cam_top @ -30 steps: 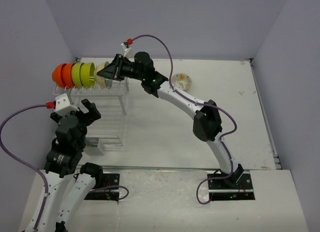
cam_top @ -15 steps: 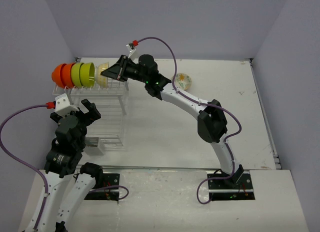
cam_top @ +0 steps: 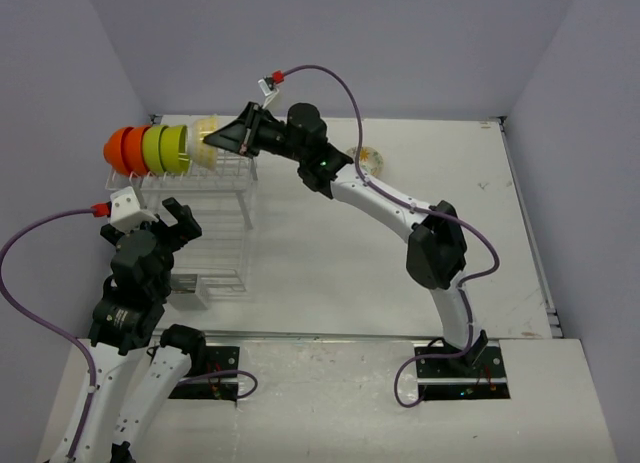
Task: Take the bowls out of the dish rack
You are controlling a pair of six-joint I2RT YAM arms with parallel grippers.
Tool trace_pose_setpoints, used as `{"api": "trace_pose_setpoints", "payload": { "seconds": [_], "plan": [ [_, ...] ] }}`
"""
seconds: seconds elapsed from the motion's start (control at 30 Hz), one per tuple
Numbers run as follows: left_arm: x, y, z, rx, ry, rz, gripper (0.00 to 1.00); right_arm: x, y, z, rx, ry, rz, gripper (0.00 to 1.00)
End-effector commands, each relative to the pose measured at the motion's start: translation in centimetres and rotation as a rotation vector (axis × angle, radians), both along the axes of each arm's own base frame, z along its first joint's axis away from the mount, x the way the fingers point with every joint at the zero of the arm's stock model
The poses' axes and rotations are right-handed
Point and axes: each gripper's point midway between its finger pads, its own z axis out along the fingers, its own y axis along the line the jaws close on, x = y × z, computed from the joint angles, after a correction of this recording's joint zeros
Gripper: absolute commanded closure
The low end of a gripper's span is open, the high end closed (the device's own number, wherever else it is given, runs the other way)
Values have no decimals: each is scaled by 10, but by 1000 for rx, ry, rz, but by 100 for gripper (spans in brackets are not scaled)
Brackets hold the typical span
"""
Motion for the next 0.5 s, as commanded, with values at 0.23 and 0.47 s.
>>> {"api": "trace_pose_setpoints", "payload": {
  "seconds": [0.23, 0.47],
  "plan": [
    [3, 0, 7, 6, -29, 0, 0, -15, -79, 122, 102, -295, -43, 100],
    [3, 0, 8, 4, -33, 1, 0, 62, -161, 97, -233, -372, -412, 100]
  ]
}}
